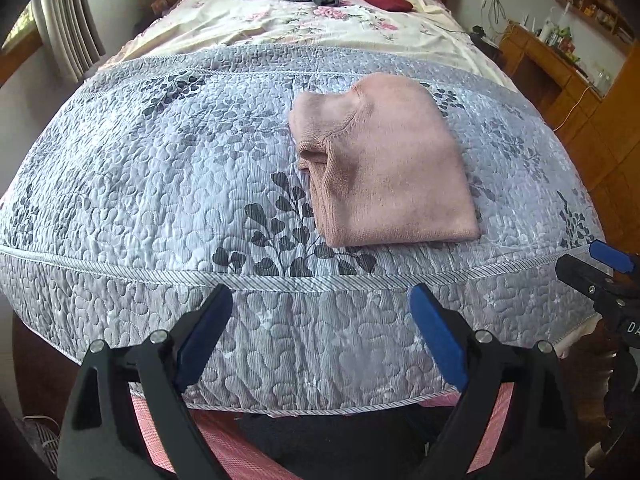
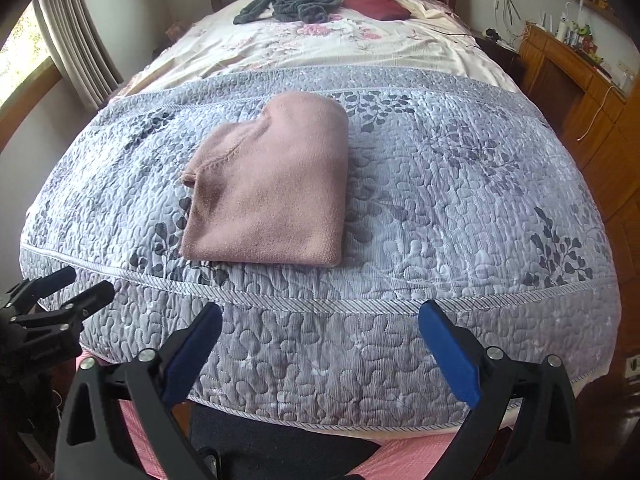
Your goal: Fold small clothes
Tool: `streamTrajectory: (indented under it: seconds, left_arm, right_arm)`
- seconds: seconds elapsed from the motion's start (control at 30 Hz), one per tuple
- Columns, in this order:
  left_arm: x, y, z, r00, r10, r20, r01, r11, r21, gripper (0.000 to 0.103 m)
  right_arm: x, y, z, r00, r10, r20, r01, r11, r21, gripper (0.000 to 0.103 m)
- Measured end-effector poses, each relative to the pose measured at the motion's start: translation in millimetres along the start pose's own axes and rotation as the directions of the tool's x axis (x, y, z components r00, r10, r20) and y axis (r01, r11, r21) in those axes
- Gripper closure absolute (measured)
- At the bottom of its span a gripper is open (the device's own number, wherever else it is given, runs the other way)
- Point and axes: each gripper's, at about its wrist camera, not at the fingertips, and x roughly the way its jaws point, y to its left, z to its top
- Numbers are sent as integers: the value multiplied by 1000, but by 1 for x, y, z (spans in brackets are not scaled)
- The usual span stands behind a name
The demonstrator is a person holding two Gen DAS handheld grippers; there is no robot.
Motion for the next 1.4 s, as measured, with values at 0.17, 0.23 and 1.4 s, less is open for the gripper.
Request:
streamTrajectory:
  seconds: [0.17,0.23,1.4]
  left_arm:
    - [-11,-7,-3,999,24,21,-24,1000,18,13]
    - [-13,-9,-3,999,26,24,-27,999,24,13]
    - [-11,-26,0,999,53,13,-54,997,63,13]
  right_arm:
    - [-7,2,-1,1000,-4,5,4,1000,1,4]
    - [-8,2,-2,1000,-19,-3,19,1000,0,4]
    - [1,-11,2,999,-32,-16,32,999,25,4]
